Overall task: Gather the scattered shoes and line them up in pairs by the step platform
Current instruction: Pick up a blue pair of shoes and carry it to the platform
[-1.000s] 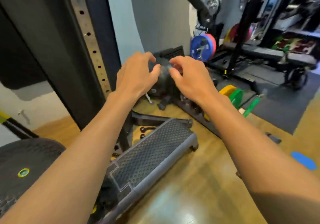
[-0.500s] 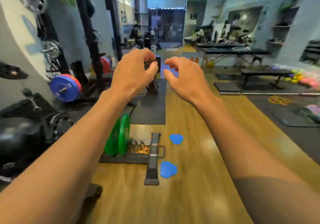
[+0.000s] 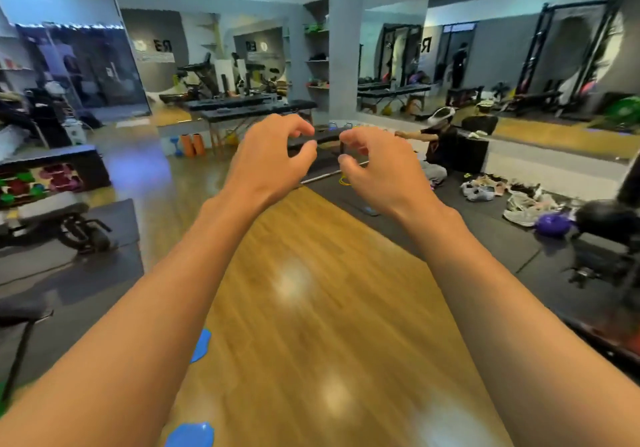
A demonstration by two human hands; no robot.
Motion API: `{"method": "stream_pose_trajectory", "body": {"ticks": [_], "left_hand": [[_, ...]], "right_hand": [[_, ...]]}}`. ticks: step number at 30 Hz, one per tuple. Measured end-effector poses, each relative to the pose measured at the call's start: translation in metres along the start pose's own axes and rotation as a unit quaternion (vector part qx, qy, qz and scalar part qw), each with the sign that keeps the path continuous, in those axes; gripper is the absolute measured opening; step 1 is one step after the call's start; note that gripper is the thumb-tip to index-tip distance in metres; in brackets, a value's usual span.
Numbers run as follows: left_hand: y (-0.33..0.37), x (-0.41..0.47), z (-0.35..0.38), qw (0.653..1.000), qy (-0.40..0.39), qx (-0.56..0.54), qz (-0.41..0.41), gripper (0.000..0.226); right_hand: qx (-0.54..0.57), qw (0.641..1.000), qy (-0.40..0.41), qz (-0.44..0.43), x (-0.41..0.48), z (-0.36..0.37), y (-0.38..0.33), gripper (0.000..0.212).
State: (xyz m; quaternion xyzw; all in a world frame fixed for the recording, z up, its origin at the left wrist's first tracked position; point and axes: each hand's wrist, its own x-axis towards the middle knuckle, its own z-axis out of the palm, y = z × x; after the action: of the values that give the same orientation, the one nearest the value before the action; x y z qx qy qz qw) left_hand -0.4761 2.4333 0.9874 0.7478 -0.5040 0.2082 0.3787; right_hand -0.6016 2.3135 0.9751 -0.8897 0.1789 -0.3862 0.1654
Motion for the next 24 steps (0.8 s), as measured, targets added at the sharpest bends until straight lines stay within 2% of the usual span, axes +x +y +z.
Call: {"method": "stream_pose_trajectory", "body": {"ticks": [7,13,19,24], "left_hand": [[0.008,0.134,0.144,0.989,-0.059,-0.119,0.066,0.023],[0.029,0.232,0.286,0.971,-0.118,-0.18,0.109,0.023],[0.053,0.325,0.442,0.96,-0.152,-0.196,0.133,0.022],[0.06,0.423,0.551,0.961,-0.172,-0.182,0.118,0.024]], "right_hand": [[-0.086,0.99,0.05,0.098,0.074,-0.014,0.128,0.034],[-0.136,0.972,0.081,0.175,0.133,-0.031,0.257,0.036],[-0.154,0.961,0.088,0.213,0.2,-0.035,0.414,0.036],[-0.156,0.958,0.078,0.227,0.281,-0.042,0.54,0.035]]}}
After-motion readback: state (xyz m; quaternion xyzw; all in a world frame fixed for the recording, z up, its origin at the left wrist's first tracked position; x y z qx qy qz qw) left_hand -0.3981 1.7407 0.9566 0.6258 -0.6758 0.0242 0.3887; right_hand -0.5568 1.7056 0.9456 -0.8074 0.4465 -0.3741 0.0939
